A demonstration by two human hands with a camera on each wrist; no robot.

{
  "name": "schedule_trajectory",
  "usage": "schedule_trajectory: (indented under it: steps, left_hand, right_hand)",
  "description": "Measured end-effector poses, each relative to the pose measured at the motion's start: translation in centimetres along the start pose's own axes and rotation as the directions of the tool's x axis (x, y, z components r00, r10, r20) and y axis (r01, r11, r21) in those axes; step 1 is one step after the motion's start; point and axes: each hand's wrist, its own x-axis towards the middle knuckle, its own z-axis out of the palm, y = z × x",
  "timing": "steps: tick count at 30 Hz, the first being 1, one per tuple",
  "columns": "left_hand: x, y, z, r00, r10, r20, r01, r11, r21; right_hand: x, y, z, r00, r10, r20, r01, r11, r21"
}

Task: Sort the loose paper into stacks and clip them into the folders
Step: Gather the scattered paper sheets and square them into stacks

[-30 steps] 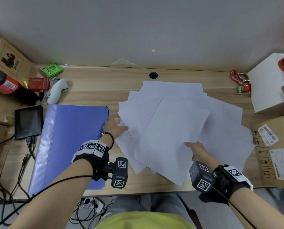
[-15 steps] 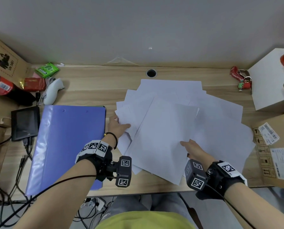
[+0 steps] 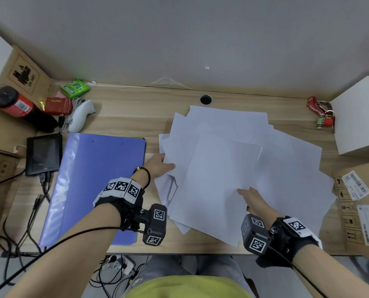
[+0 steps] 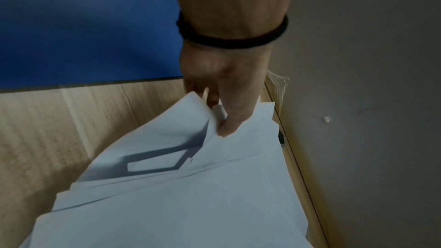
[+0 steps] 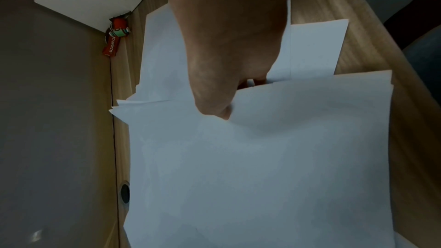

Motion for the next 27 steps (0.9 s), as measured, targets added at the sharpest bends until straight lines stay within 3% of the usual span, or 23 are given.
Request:
schedule_trajectory:
  steps: [3, 7, 10, 20, 24, 27]
  left_hand:
    - [-0.9, 0.2, 0.1, 0.998, 0.044, 0.054, -0.04, 0.996, -0.078]
    - [-2.2, 1.2, -0.6, 0.989, 0.122, -0.077, -0.134, 0.977, -0.168]
    - [-3.5, 3.7, -1.2, 0.977, 0.197, -0.085, -0.212, 0.944, -0.254]
    - [-9.1, 11.2, -4.3, 0.877, 0.433, -0.209, -0.476, 0.844, -0.248]
    - [-12.4, 14.3, -6.1, 0.791, 0.577, -0.204, -0.612, 0.746, -0.262]
    - [-14.9, 16.3, -7.7, 0.673, 0.701, -0.236, -0.733, 0.589, -0.341]
  right_hand:
    - [0.2, 0.2, 0.2, 1.0, -0.019, -0.021, 0.019, 1.0, -0.009]
    - [0.2, 0.5, 0.3, 0.999, -0.041, -0.022, 0.041, 0.999, -0.001]
    - [0.1, 0.6, 0.1, 0.997, -0.062, -0.044, 0.062, 0.998, -0.009]
    - [-0.5, 0.5, 1.0, 0.994, -0.071, -0.078, 0.069, 0.997, -0.03]
    - [-1.3, 0.3, 1.2, 0.989, -0.114, -0.092, 0.109, 0.993, -0.05]
    - [-2.0, 0.0, 1.6, 0.99, -0.123, -0.074, 0.116, 0.988, -0.097]
